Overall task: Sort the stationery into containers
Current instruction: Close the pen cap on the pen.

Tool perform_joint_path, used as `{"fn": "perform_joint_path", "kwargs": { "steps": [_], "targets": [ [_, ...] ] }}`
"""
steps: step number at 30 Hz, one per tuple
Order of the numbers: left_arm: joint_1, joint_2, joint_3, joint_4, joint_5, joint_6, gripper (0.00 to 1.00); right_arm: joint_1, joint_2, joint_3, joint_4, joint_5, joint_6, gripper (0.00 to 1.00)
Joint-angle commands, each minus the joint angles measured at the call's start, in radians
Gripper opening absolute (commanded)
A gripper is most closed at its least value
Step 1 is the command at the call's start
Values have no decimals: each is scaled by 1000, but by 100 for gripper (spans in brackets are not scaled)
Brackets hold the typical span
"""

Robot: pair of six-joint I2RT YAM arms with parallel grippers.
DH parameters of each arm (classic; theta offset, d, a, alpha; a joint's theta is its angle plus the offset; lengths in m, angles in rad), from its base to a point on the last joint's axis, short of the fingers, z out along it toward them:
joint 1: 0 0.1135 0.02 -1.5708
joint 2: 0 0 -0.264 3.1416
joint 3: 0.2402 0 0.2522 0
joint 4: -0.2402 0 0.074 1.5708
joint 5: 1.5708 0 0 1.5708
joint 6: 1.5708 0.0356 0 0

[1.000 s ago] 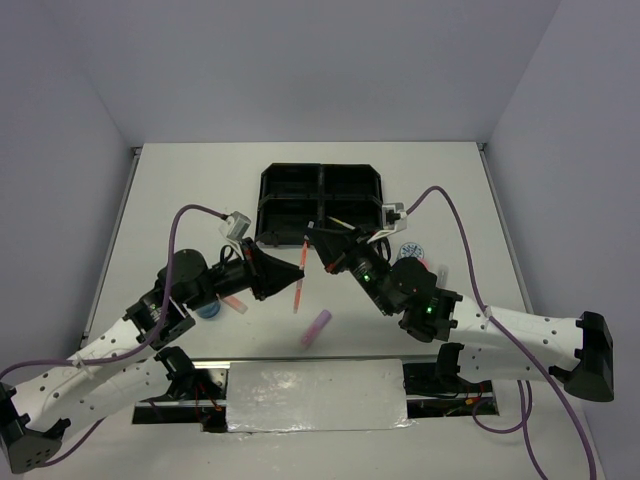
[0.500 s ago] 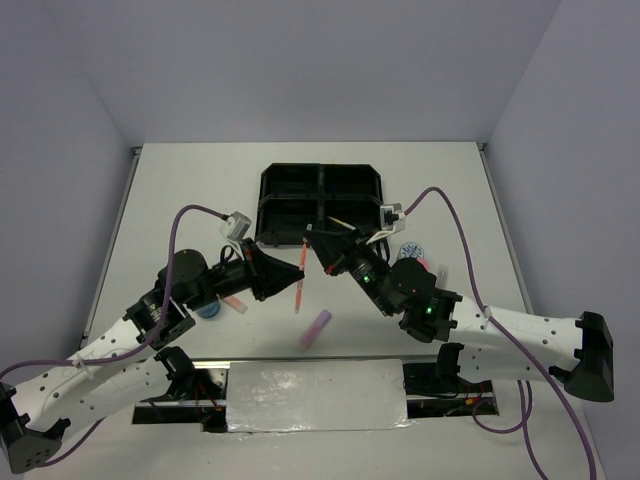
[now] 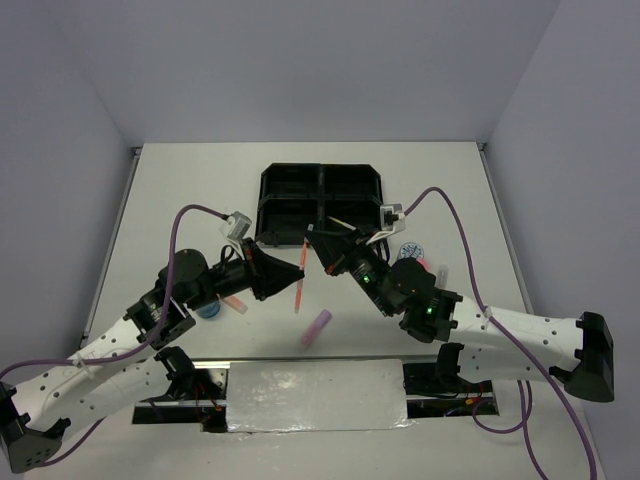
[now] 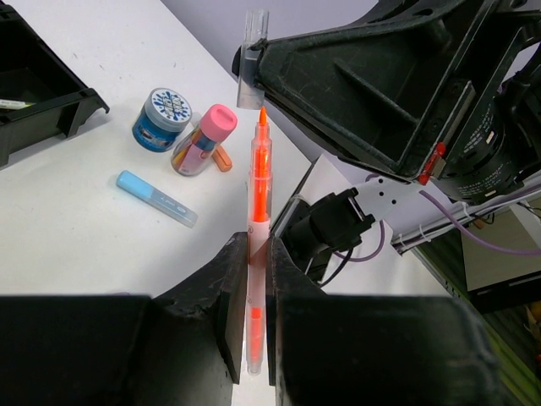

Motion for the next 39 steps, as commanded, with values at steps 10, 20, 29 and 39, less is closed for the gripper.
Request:
{"fn": "perform_joint_path", "kwargs": {
  "steps": [10, 20, 29, 39],
  "targets": [
    [-6, 5, 12, 49, 7, 11, 0, -17, -30, 42, -16, 39, -26, 0],
    [-4, 16, 4, 59, 9, 8, 0, -18, -24, 60, -6, -1, -24, 0],
    [-4, 8, 16, 34, -7, 22, 0, -18, -22, 39, -5, -13, -7, 0],
    [-3, 10, 21, 31, -14, 27, 0, -18, 1, 17, 11, -45, 19, 0]
  ]
}}
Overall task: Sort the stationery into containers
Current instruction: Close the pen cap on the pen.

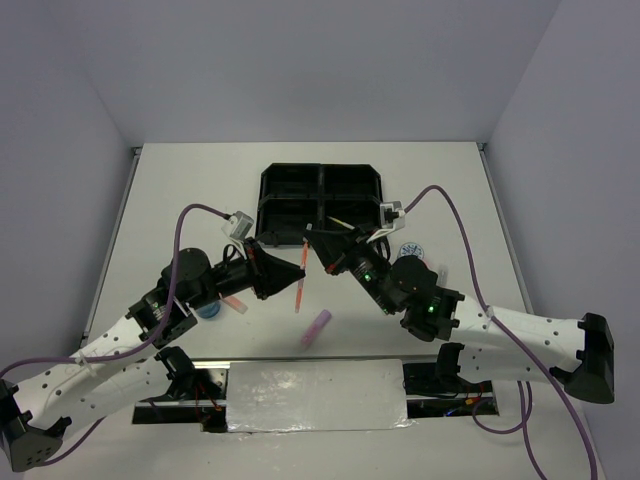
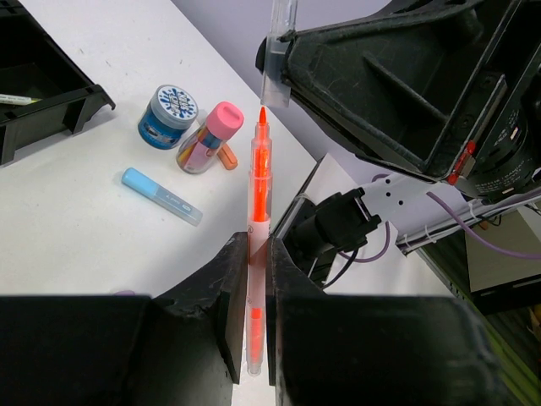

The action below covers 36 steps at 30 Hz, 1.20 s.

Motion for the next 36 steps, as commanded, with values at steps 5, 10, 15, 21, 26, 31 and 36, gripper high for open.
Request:
{"fn": "perform_joint_path", "kwargs": {
  "steps": [5, 10, 15, 21, 26, 31, 36],
  "targets": [
    [-4, -15, 24, 21, -11, 29, 0, -4, 7, -5, 31, 9, 1, 0],
    [-4, -15, 23, 18, -8, 27, 0, -7, -2, 2, 20, 36, -28, 0],
    [-4, -18, 17, 24, -7, 22, 0, -17, -8, 22, 5, 43, -50, 0],
    [-4, -16, 18, 24, -10, 25, 0, -19, -1, 14, 11, 16, -33, 0],
    [-4, -15, 15, 23, -14, 29, 0, -19, -1, 4, 20, -15, -10, 0],
    [-4, -16, 8, 27, -19, 25, 0, -19, 9, 5, 22, -24, -7, 0],
    [-4, -16, 14, 24, -19, 29, 0, -19, 9, -1, 19, -23, -7, 0]
  ]
}}
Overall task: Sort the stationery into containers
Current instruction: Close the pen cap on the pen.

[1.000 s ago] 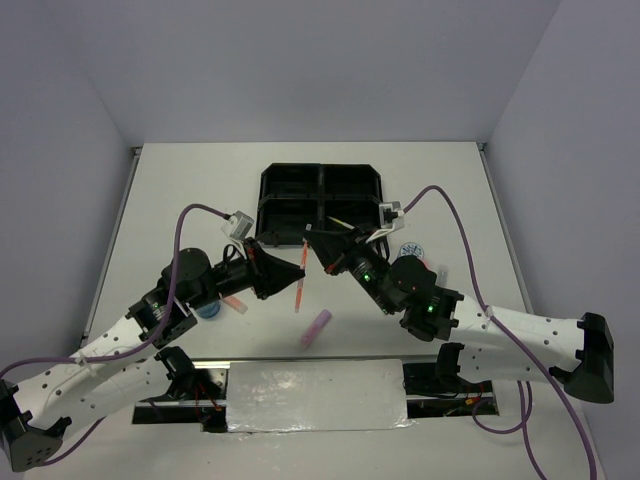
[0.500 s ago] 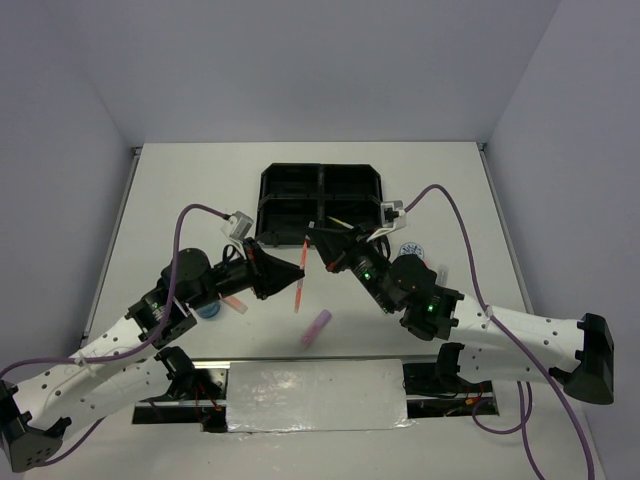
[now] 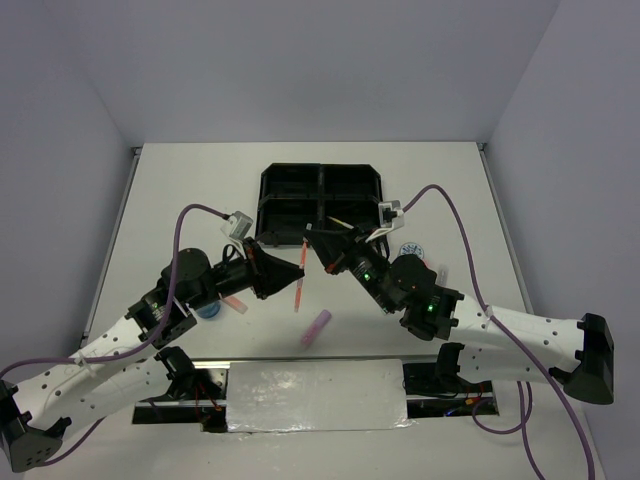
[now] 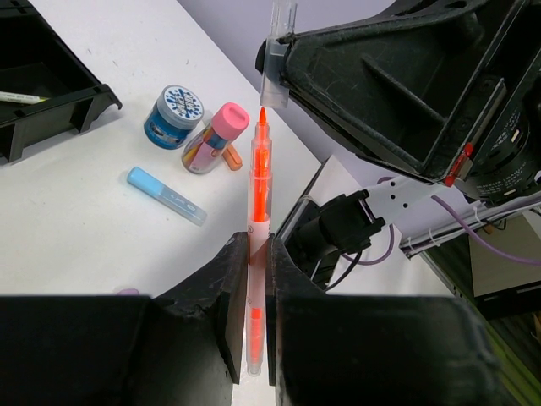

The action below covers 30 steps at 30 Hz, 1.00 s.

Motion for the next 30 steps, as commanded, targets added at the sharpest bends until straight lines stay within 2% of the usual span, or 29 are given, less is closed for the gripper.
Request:
{"fn": "perform_joint_path", "kwargs": {
  "steps": [1, 30],
  "targets": [
    [-4, -13, 14, 34, -2, 27, 0, -4, 1, 0, 19, -1, 4, 0],
    [-4, -22, 41, -7, -30, 67, 0, -4, 5, -33, -43, -81, 8, 0]
  ]
}}
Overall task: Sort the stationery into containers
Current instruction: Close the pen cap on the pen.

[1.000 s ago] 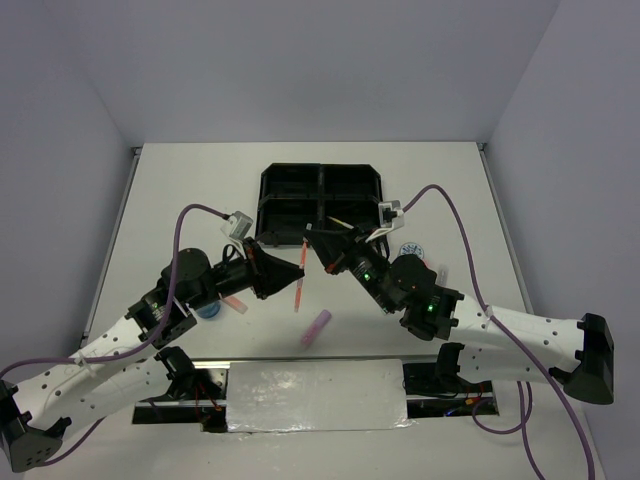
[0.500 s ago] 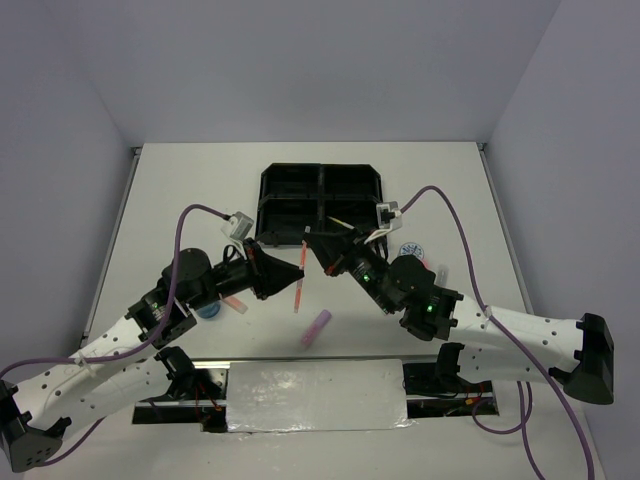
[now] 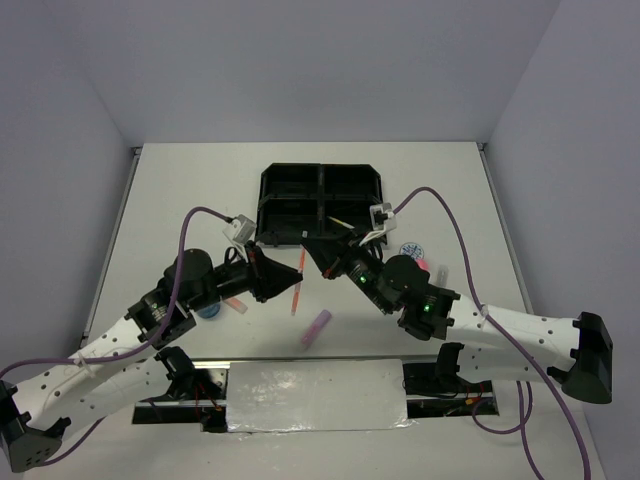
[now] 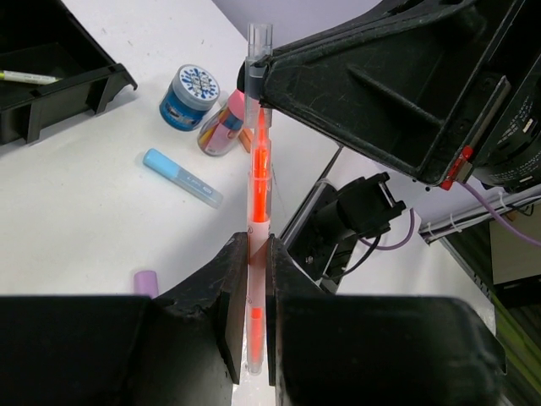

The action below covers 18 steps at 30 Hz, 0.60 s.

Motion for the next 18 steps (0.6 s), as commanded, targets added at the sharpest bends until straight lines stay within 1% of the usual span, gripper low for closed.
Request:
{"fn": "perform_joint_path", "kwargs": {
  "steps": [1, 11, 18],
  "targets": [
    [-4, -19, 40, 46, -25, 34, 0, -2, -14, -19, -23, -36, -4, 0],
    [-4, -32, 31, 50, -51, 28, 0, -2, -51, -34, -47, -31, -11, 0],
    [-4, -38, 24, 67, -54, 24, 0, -2, -48, -56, -18, -72, 34, 0]
  ]
}}
